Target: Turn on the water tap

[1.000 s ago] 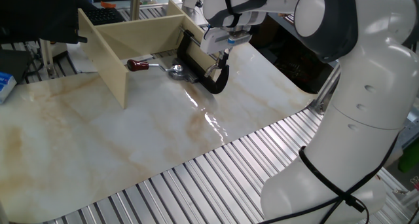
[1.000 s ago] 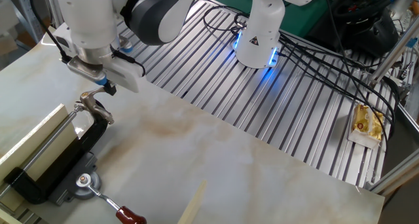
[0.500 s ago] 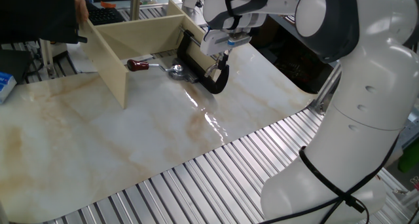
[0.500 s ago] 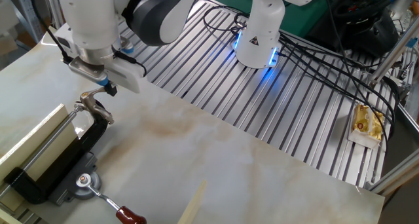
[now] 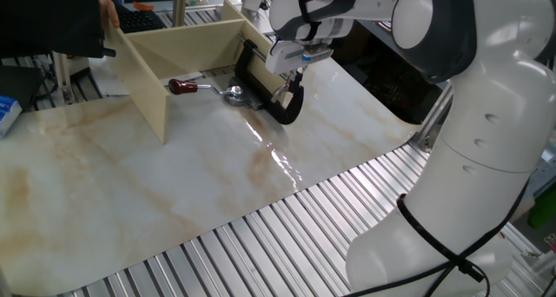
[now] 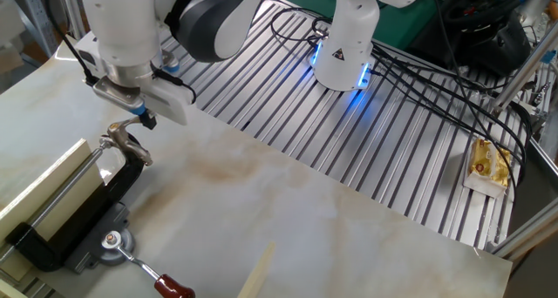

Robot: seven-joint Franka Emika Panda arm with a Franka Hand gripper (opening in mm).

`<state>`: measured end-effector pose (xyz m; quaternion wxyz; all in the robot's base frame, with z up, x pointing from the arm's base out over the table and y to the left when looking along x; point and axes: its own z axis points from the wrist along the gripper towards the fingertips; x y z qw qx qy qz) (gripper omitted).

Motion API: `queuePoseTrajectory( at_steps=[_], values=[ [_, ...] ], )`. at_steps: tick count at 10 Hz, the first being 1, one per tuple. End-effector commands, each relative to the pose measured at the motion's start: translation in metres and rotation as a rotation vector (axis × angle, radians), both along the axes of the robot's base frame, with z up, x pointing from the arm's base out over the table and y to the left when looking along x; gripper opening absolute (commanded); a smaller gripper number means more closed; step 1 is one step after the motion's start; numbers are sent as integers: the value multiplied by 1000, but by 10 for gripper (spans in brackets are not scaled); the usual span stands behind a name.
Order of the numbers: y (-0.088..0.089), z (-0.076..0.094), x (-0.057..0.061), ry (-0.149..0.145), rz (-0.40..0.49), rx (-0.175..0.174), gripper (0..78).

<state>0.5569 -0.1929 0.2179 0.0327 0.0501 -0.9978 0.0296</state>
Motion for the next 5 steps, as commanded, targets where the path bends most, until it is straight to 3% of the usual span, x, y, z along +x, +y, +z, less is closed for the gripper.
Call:
queuePoseTrajectory(
  at_steps=[1,4,5],
  values=[
    [0,-1,2,-5,-3,9,0],
    [-6,-7,5,-9,16,13,0],
    [-19,-10,4,-7,29,33,0]
  ],
)
